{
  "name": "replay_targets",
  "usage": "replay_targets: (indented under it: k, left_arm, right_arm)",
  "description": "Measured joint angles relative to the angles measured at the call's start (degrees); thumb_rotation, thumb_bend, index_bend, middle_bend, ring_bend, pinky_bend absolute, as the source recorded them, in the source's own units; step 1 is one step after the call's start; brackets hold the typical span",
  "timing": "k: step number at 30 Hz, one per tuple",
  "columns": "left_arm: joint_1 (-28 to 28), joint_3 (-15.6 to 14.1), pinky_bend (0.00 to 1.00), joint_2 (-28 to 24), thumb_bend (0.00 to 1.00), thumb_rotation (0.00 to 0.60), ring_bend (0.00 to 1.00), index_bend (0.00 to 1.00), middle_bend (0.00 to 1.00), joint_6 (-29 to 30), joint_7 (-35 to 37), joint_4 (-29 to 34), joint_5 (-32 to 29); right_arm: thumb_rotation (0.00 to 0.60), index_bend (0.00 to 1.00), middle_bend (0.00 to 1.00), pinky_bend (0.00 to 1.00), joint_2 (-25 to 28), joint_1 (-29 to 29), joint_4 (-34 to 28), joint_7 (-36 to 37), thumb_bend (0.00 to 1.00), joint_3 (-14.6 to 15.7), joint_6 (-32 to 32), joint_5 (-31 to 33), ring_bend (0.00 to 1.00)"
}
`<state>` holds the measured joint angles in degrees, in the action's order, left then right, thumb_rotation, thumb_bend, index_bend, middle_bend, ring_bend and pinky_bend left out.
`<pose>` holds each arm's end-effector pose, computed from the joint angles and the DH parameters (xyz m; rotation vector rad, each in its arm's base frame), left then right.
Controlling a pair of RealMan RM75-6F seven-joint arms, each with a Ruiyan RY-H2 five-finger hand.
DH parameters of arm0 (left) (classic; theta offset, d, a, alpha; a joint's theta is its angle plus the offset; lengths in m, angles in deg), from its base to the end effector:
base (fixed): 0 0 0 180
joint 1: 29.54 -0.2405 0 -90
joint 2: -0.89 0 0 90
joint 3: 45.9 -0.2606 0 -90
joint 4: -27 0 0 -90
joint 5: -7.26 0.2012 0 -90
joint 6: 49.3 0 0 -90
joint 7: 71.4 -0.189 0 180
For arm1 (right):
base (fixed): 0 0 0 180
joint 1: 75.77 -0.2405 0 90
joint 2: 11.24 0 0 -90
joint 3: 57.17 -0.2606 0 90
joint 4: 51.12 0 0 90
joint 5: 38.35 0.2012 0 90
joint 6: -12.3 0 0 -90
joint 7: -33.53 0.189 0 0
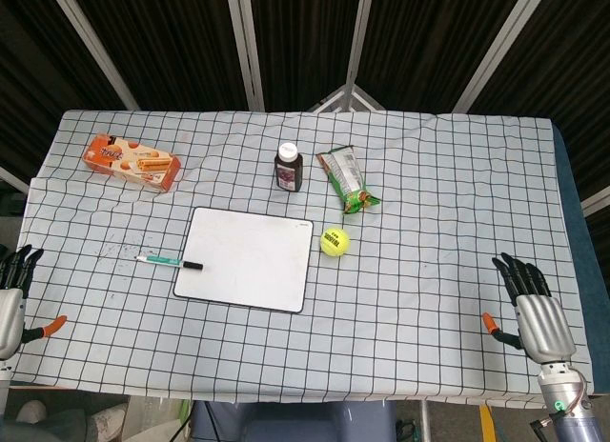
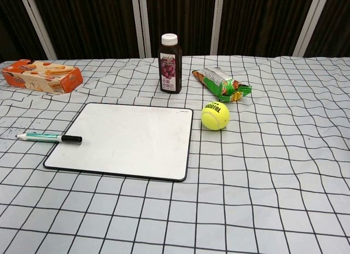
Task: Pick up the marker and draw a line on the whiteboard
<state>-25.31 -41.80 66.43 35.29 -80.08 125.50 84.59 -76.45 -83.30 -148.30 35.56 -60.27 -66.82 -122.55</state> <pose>-0.3159 0.2229 0.1616 -1.2714 -0.9633 -0.8099 -0.2932 -0.2377 0.1390 1.4074 -1.0732 0.9703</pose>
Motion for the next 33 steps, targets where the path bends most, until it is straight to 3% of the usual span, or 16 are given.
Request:
replay_targets:
  k: [9, 16, 25, 33]
  left_arm:
    - [0.17, 0.45, 0.0, -0.09, 0.11, 0.6, 0.0, 0.05, 0.0, -0.4, -0.13, -0.28, -0.82]
    - [2.13, 2.19, 0.06, -0.76, 0.11, 0.6, 0.0, 0.17, 0.0, -3.61, -0.61, 0.59, -3.67]
    - [10.78, 6.97, 0.08, -0.49, 0.23, 0.6, 0.0, 0.42, 0.04, -14.22, -7.78, -0.69, -13.0]
    - [19.04, 9.14, 0.08, 6.11, 0.28, 0.6, 0.0, 0.48, 0.1, -23.01, -14.4, -9.2, -20.34]
  right_arm:
    - [0.6, 0.0, 0.0, 0.0, 0.21, 0.08, -0.16, 0.32, 0.33, 0.12, -0.06, -0.18, 0.0]
    - [0.6, 0.0, 0.0, 0.0, 0.23, 0.07, -0.4, 0.5, 0.33, 0.13, 0.08, -0.02, 0.0]
    - [0.6, 0.0, 0.0, 0.0, 0.25, -0.17, -0.34, 0.71, 0.33, 0.22, 0.53, -0.15, 0.0]
    - [0.6, 0.0, 0.0, 0.0, 0.32, -0.29, -0.43, 1.05, 0.33, 0.25, 0.77, -0.17, 0.0]
